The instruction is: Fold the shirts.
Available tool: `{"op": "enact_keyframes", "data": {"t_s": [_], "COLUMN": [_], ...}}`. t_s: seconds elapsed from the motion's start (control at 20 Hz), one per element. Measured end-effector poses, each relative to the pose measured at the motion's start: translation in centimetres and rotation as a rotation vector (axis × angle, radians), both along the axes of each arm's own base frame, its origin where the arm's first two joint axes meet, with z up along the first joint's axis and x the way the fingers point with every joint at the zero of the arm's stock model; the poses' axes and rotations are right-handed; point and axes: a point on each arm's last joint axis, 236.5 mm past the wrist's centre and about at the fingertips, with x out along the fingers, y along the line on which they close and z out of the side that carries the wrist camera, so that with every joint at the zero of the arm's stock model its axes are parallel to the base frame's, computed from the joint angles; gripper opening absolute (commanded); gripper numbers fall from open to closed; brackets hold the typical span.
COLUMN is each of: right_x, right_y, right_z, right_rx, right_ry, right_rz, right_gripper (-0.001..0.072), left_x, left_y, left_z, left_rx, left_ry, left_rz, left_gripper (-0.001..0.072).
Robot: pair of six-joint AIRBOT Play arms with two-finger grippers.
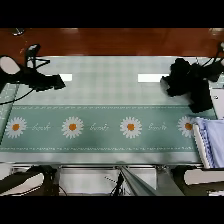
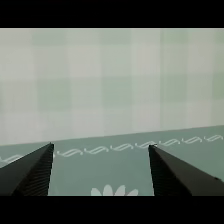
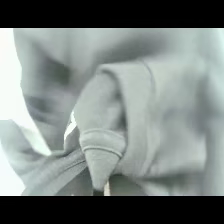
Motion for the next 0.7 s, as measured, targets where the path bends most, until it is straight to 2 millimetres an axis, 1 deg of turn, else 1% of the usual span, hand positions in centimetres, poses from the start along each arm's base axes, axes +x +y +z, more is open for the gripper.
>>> {"op": "enact_keyframes", "data": {"t_s": [0.05, 0.1, 0.15, 0.2, 0.3, 0.4, 0.5, 0.55, 0.6, 0.65, 0.7], "right_x": [0.7, 1.3, 1.4, 1.3, -0.1, -2.6, -5.7, -7.4, -9.2, -10.8, -12.2], "right_y": [0.5, 1.1, 1.8, 2.7, 5.2, 8.7, 12.3, 14.0, 15.7, 17.2, 18.6], "right_z": [4.0, 8.6, 12.9, 17.7, 25.8, 33.0, 38.4, 40.4, 42.0, 43.0, 43.5], "right_rx": [-0.013, -0.043, -0.071, -0.105, -0.157, -0.199, -0.228, -0.237, -0.242, -0.242, -0.239], "right_ry": [-0.091, -0.195, -0.289, -0.391, -0.555, -0.711, -0.826, -0.872, -0.910, -0.930, -0.940], "right_rz": [0.024, 0.052, 0.077, 0.101, 0.157, 0.231, 0.314, 0.353, 0.397, 0.442, 0.483], "right_gripper": [0.0022, 0.0022, 0.0022, 0.0022, 0.0022, 0.0022, 0.0022, 0.0022, 0.0022, 0.0022, 0.0022], "left_x": [-0.9, -1.8, -2.9, -4.0, -6.5, -9.0, -11.1, -12.0, -12.4, -12.6, -12.6], "left_y": [-0.3, -0.7, -1.1, -1.5, -2.3, -2.9, -3.3, -3.5, -3.8, -3.9, -4.2], "left_z": [1.3, 2.6, 3.7, 4.8, 6.2, 6.4, 5.7, 5.2, 4.8, 4.4, 4.1], "left_rx": [-0.017, -0.030, -0.045, -0.053, -0.078, -0.099, -0.121, -0.134, -0.155, -0.171, -0.194], "left_ry": [-0.016, -0.040, -0.061, -0.089, -0.132, -0.152, -0.156, -0.156, -0.172, -0.187, -0.203], "left_rz": [-0.015, -0.029, -0.041, -0.055, -0.071, -0.074, -0.069, -0.066, -0.055, -0.043, -0.029], "left_gripper": [0.0702, 0.0702, 0.0702, 0.0702, 0.0702, 0.0702, 0.0701, 0.0702, 0.0702, 0.0702, 0.0701]}}
